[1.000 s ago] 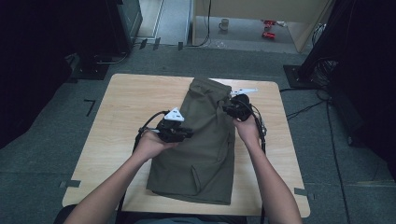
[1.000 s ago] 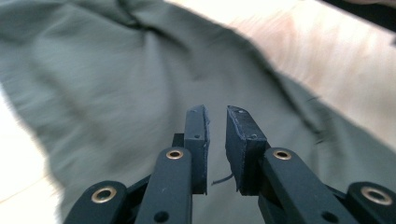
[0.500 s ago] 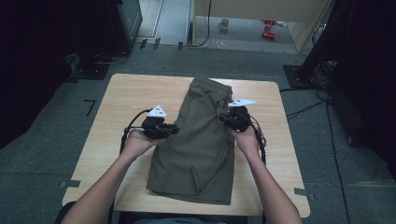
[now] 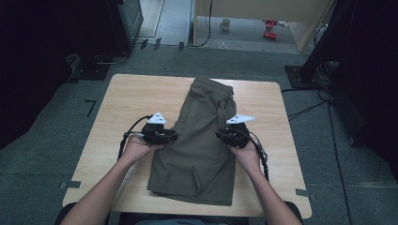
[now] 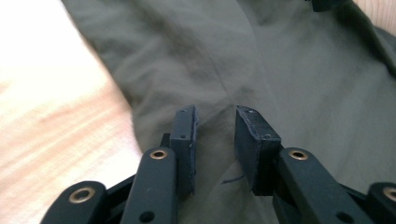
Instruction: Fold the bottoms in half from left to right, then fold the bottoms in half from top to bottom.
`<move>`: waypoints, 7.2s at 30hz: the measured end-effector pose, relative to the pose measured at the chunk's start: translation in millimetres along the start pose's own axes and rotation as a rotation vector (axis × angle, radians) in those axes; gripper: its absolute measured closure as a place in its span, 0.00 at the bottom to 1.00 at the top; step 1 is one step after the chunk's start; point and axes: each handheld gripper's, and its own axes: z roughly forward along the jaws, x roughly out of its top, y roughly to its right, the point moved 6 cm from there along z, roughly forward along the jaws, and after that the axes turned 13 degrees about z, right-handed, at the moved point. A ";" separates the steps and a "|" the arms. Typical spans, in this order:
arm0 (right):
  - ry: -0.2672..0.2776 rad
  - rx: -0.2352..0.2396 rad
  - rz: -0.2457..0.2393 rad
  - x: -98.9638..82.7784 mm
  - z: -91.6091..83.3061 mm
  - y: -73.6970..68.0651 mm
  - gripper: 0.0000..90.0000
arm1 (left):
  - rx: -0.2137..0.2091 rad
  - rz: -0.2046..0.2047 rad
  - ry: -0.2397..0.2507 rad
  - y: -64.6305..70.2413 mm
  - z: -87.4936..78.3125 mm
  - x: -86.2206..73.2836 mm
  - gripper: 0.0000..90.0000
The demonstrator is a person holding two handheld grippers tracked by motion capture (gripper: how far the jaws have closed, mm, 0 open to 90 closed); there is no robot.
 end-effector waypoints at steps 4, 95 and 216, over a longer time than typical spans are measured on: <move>-0.032 0.003 0.007 -14.0 0.9 -1.0 0.70 | 0.008 0.028 -0.016 3.8 3.4 -4.1 0.76; 0.015 -0.035 -0.046 -32.4 11.5 -48.5 0.50 | 0.084 -0.077 -0.020 36.3 -56.7 -57.6 0.56; 0.036 -0.181 0.070 80.7 124.5 31.8 0.76 | 0.142 -0.133 -0.057 -114.4 50.3 15.2 0.64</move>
